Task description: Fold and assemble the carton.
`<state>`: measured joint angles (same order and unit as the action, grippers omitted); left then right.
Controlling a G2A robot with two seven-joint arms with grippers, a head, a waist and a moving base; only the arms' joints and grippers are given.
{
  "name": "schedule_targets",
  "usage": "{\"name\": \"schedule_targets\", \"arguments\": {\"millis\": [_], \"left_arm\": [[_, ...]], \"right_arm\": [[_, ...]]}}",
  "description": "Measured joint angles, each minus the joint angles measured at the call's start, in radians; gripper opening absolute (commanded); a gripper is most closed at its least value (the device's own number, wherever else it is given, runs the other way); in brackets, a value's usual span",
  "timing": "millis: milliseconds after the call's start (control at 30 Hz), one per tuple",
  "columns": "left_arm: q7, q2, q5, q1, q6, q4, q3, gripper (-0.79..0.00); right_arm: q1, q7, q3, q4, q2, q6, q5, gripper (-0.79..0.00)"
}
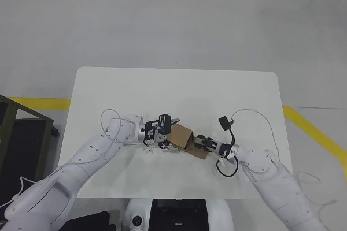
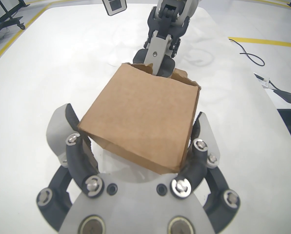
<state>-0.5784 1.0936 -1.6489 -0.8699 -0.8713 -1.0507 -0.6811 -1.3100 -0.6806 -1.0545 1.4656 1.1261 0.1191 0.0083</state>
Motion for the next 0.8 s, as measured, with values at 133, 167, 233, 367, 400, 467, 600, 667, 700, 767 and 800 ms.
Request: {"name": "schedule_targets", "arguments": {"millis": [133,167,233,367,400,467,600,667,700,767,800], "left_arm": [[0.0,0.0,0.0,0.0,0.0,0.0,0.0,0.0],[0.0,0.0,0.0,0.0,0.0,0.0,0.0,0.0],[0.0,0.0,0.0,0.0,0.0,0.0,0.0,0.0],[0.0,0.0,0.0,0.0,0.0,0.0,0.0,0.0],[0.0,0.0,0.0,0.0,0.0,0.0,0.0,0.0],[0.0,0.0,0.0,0.0,0.0,0.0,0.0,0.0],[0.0,0.0,0.0,0.0,0.0,0.0,0.0,0.0],[0.0,0.0,0.0,0.0,0.0,0.0,0.0,0.0],[0.0,0.0,0.0,0.0,0.0,0.0,0.0,0.0],[0.0,0.0,0.0,0.0,0.0,0.0,0.0,0.0],[0.0,0.0,0.0,0.0,0.0,0.0,0.0,0.0]], "right_arm": [[-0.012,0.004,0.011,0.007,0.004,0.0,0.022,-0.785],[-0.013,0.005,0.014,0.006,0.005,-0.001,0.031,-0.785],[-0.01,0.011,0.021,-0.001,0.009,-0.003,0.053,-0.785],[0.004,0.019,0.037,-0.02,0.018,-0.01,0.092,-0.785],[0.008,0.02,0.042,-0.024,0.02,-0.011,0.097,-0.785],[0.018,0.02,0.053,-0.033,0.025,-0.011,0.105,-0.785],[0.038,0.02,0.076,-0.052,0.034,-0.01,0.122,-0.785],[0.05,0.021,0.087,-0.064,0.04,-0.01,0.13,-0.785],[0.054,0.021,0.092,-0.069,0.042,-0.009,0.134,-0.785],[0.064,0.022,0.102,-0.08,0.047,-0.001,0.141,-0.785],[0.068,0.023,0.105,-0.085,0.049,0.002,0.145,-0.785]]}}
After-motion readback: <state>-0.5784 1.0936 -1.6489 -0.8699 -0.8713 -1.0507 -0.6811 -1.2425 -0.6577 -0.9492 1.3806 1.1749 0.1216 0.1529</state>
